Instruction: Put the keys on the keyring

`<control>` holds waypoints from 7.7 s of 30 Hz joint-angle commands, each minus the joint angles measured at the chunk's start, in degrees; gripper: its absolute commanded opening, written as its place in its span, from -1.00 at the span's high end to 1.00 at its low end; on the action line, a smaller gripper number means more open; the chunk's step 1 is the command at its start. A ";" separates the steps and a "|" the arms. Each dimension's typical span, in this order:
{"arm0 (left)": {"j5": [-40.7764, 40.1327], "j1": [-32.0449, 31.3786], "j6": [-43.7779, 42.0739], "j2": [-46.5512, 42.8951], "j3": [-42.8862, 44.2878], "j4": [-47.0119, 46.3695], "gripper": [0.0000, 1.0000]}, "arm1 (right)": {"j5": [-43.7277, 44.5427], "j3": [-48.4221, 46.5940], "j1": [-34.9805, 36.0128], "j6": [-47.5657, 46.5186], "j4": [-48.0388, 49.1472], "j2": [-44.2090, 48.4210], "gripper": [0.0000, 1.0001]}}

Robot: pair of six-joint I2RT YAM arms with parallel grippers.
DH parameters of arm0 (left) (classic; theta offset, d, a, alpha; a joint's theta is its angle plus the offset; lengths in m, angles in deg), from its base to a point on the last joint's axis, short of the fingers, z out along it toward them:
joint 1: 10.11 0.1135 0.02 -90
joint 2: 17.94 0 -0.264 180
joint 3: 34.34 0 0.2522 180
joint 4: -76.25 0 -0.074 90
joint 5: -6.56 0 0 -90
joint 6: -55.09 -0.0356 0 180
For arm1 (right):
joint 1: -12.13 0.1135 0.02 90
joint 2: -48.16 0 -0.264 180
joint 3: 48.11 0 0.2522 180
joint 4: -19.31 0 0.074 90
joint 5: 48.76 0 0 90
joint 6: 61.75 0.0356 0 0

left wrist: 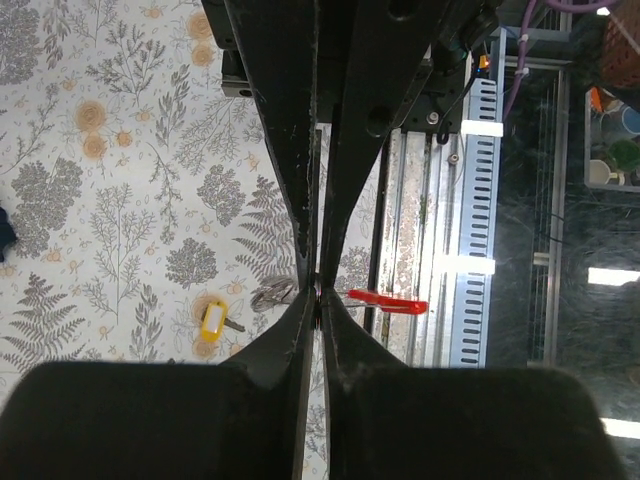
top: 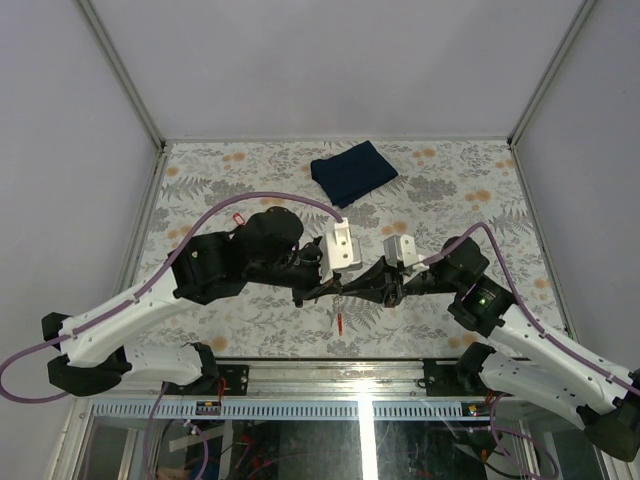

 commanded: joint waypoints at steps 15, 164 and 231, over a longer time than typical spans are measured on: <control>0.05 -0.78 12.70 -18.04 -9.88 -22.18 0.32 | 5.10 0.21 0.51 11.72 22.66 4.39 1.00; 1.20 -0.72 4.68 -13.80 -8.61 -31.04 1.00 | -0.19 -7.44 0.59 2.65 24.12 1.44 0.84; -4.64 -1.50 -3.55 5.61 17.78 12.15 1.00 | -2.14 -8.24 0.58 -6.61 -0.86 -2.05 0.66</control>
